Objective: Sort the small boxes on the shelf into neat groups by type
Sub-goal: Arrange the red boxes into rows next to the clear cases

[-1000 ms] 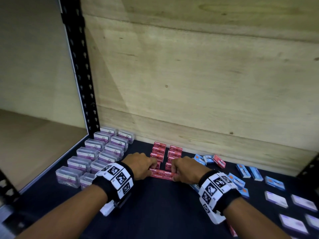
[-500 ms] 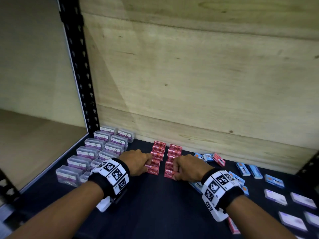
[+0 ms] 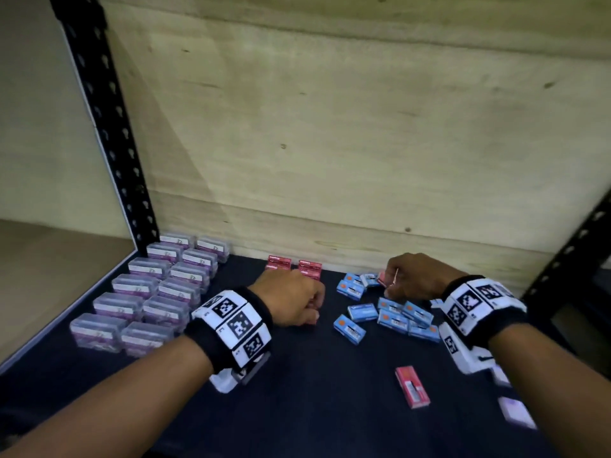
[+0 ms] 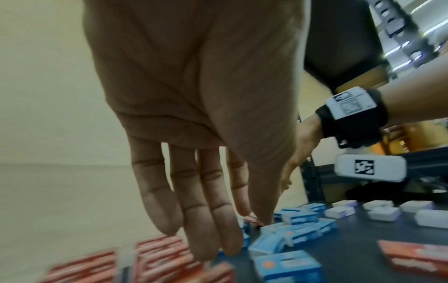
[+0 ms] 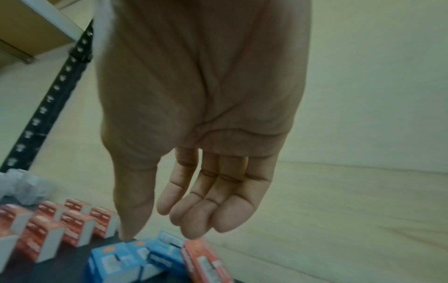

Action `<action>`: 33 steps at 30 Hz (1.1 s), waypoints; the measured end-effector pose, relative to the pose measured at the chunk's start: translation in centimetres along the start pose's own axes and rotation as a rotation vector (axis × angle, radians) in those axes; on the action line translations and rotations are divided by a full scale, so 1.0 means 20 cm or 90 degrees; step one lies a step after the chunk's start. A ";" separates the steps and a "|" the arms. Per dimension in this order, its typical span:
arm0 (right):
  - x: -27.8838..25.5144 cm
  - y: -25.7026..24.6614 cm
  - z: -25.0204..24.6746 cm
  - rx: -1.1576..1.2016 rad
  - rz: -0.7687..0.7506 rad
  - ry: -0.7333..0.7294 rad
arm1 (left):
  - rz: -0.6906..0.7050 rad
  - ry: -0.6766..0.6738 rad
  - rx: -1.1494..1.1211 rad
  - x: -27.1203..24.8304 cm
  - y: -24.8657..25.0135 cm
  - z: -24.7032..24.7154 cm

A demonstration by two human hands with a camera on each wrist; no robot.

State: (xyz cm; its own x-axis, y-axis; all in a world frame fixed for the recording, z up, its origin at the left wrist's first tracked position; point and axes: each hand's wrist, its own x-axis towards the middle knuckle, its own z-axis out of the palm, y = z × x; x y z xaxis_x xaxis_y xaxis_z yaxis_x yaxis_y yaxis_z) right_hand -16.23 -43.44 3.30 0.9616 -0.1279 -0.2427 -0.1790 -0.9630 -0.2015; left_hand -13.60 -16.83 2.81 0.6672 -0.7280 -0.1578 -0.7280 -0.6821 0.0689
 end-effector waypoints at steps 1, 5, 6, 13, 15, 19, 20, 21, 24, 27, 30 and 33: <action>-0.01 0.04 -0.01 -0.004 0.008 -0.003 | 0.041 -0.012 -0.027 0.03 0.06 0.01; -0.05 0.16 -0.01 -0.010 0.038 -0.022 | 0.192 -0.066 -0.068 0.12 0.30 0.07; -0.05 0.18 -0.01 -0.012 0.041 -0.024 | 0.224 -0.081 -0.068 0.15 0.35 0.09; 0.00 0.24 0.01 -0.015 0.049 -0.032 | 0.370 -0.152 -0.043 0.29 0.52 0.17; 0.03 0.24 0.02 -0.030 0.044 -0.020 | 0.376 -0.171 -0.043 0.32 0.54 0.18; 0.10 0.22 0.05 -0.041 0.040 -0.012 | 0.373 -0.187 -0.047 0.36 0.56 0.20; 0.11 0.22 0.06 -0.043 0.042 -0.013 | 0.372 -0.182 -0.048 0.36 0.56 0.21; 0.12 0.21 0.06 -0.046 0.046 -0.013 | 0.372 -0.173 -0.047 0.36 0.56 0.21; 0.16 0.19 0.07 -0.050 0.057 -0.015 | 0.372 -0.160 -0.043 0.36 0.55 0.22; 0.19 0.17 0.07 -0.059 0.058 -0.016 | 0.371 -0.146 -0.047 0.36 0.51 0.22; 0.22 0.15 0.09 -0.074 0.052 -0.014 | 0.369 -0.130 -0.038 0.36 0.48 0.22; 0.24 0.14 0.10 -0.092 0.049 -0.009 | 0.348 -0.128 -0.037 0.36 0.45 0.22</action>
State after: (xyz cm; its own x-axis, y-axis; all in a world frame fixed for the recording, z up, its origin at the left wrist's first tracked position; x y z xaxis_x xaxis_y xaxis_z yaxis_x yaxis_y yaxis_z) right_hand -12.51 -46.33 -0.40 0.9432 -0.1997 -0.2654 -0.2185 -0.9749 -0.0430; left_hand -16.01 -27.91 -2.14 0.1494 -0.9520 -0.2672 -0.9446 -0.2173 0.2459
